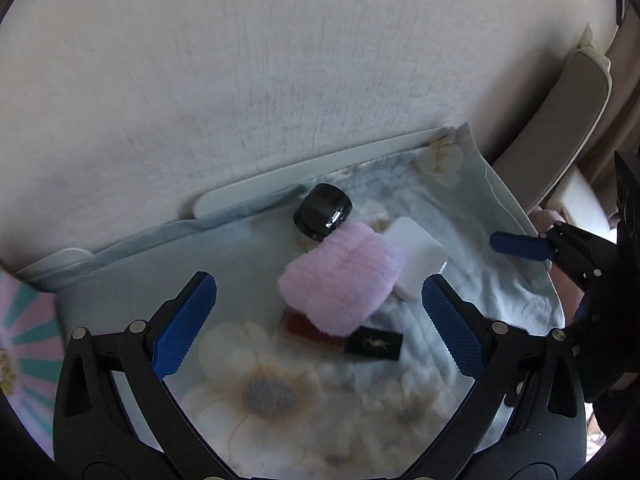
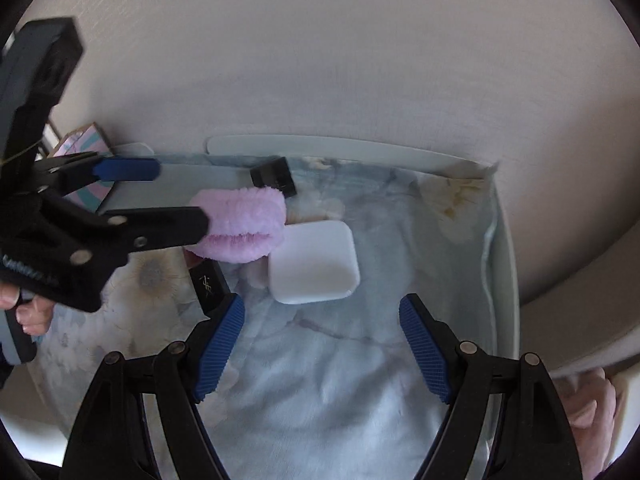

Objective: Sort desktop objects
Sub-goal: 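Lower the left tool onto the pink fuzzy case and close it, then close the right tool on the white square case while the left tool holds the pink case, then lift the pink case and white case and carry both over the cardboard box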

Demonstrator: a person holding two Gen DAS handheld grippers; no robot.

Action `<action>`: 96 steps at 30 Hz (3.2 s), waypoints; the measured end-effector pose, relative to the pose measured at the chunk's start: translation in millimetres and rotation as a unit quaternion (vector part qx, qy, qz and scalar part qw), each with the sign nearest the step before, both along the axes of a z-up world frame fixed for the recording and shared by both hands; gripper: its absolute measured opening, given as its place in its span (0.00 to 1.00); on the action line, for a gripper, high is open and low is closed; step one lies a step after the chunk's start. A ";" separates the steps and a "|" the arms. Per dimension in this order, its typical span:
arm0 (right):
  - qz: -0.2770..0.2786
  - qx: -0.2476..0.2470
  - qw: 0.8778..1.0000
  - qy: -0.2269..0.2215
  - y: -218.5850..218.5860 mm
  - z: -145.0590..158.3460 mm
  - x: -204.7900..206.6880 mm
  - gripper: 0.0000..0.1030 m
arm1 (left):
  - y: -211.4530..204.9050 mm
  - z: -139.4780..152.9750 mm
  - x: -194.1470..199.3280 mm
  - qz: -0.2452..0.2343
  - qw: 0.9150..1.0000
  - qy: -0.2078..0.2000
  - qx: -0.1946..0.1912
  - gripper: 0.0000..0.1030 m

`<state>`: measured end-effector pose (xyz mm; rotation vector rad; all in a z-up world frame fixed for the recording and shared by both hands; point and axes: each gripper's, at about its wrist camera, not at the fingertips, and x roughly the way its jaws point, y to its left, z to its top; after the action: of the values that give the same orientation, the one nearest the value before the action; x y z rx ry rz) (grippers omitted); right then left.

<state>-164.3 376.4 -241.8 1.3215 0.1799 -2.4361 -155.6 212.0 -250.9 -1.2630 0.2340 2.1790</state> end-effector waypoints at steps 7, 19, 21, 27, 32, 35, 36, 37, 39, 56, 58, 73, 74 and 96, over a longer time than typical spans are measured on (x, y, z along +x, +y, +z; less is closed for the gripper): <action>0.020 0.003 1.000 0.020 -8.2 -9.8 -7.0 0.74 | 7.3 -21.7 -7.9 -0.014 1.000 -0.004 -0.005 0.99; 0.036 0.013 0.999 0.032 -6.6 -14.4 -11.2 0.74 | 9.7 -36.0 -21.2 -0.024 0.998 -0.040 0.029 0.78; 0.044 0.011 0.998 0.033 -6.6 -13.9 -10.3 0.67 | 10.8 -38.2 -22.4 -0.030 0.997 -0.058 0.038 0.68; 0.040 0.018 0.998 0.037 -2.1 -11.4 -7.0 0.55 | 12.8 -37.9 -20.3 -0.039 0.995 -0.072 0.049 0.40; 0.030 0.016 0.998 0.047 7.3 -2.7 -2.3 0.54 | 14.0 -28.4 -14.8 -0.041 0.996 -0.062 0.049 0.36; 0.027 0.016 0.998 0.048 13.1 2.9 1.5 0.53 | 12.7 -18.8 -13.7 -0.037 0.996 -0.058 0.052 0.36; 0.026 0.014 0.998 0.049 15.7 5.2 3.5 0.39 | 12.3 -15.5 -12.9 -0.035 0.996 -0.056 0.051 0.36; 0.027 0.012 0.999 0.043 17.8 6.3 4.0 0.26 | 10.4 -11.5 -11.7 -0.033 0.997 -0.053 0.050 0.36; 0.022 0.013 0.999 0.028 23.3 6.9 4.5 0.26 | 6.3 -3.6 -8.3 -0.028 0.997 -0.050 0.050 0.36; -0.025 0.000 1.000 0.018 57.1 8.0 12.9 0.49 | -8.0 2.1 3.1 -0.004 0.997 -0.045 0.062 0.36; -0.026 -0.002 0.999 0.027 59.4 10.0 14.9 0.67 | -9.0 1.9 3.0 -0.003 0.997 -0.045 0.063 0.36; -0.021 0.028 0.999 0.028 57.5 -7.5 13.0 0.56 | -17.2 -1.9 2.5 0.007 0.997 -0.048 0.065 0.36; -0.017 0.030 0.999 0.028 58.7 -6.5 13.5 0.56 | -17.8 -1.9 2.2 0.008 0.997 -0.049 0.066 0.36; 0.041 -0.004 0.997 0.067 25.0 142.1 77.8 0.56 | -92.5 122.5 39.6 0.062 0.995 0.014 0.080 0.36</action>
<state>-86.4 401.4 -99.6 1.1252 0.2533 -2.4526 -116.0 119.5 -128.5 -1.1859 -0.0085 2.2710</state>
